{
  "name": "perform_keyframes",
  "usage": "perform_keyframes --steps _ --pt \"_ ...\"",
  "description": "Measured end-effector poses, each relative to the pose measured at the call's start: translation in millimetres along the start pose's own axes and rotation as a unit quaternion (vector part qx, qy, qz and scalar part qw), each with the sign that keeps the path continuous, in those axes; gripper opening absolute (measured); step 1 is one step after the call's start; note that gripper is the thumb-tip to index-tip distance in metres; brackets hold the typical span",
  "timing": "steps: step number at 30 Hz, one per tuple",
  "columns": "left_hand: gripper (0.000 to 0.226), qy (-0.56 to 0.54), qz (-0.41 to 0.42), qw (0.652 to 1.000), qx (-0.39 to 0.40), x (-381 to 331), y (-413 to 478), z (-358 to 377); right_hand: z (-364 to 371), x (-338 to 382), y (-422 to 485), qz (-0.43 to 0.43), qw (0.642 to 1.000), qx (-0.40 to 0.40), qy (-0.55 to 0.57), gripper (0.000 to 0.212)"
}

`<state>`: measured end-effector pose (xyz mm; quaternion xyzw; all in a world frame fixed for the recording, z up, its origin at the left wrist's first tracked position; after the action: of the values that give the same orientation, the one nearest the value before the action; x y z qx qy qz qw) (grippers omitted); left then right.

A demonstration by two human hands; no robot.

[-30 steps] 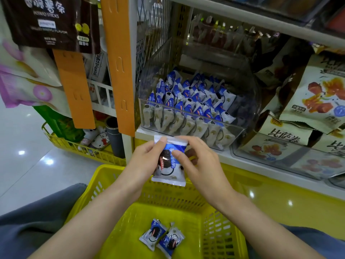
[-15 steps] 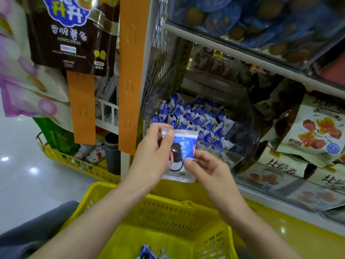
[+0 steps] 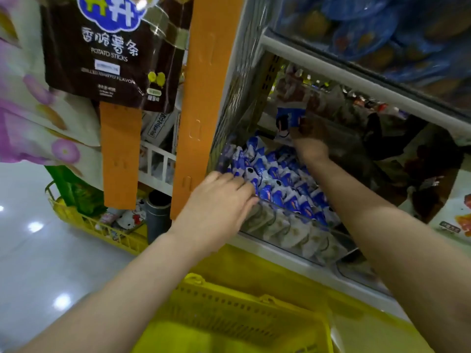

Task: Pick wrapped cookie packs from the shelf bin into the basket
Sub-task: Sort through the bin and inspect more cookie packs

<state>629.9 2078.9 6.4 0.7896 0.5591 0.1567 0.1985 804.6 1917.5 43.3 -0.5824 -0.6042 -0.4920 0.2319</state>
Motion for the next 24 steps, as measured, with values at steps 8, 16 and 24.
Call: perform_keyframes --steps 8,16,24 --pt "0.032 0.01 0.006 0.998 -0.066 1.3 -1.1 10.2 22.0 -22.1 26.1 0.044 0.993 0.058 -0.096 0.027" --pt "0.03 0.017 0.005 0.996 -0.087 2.3 -1.3 15.3 24.3 -14.5 37.7 0.059 0.967 0.14 -0.207 0.036" --pt "0.028 0.023 0.002 0.994 -0.106 0.0 -0.9 16.0 39.5 -20.3 33.6 0.037 0.965 0.194 -0.172 0.031"
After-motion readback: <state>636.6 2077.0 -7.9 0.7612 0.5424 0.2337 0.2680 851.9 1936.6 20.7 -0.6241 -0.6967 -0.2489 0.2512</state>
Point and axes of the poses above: each hand's wrist, its own y-axis towards the middle knuckle, its own z-axis out of the palm, x = y × z, the point moved 1 cm from there along y, towards the middle knuckle, and after that the axes turned 14 degrees about y, right-handed, at the moved point
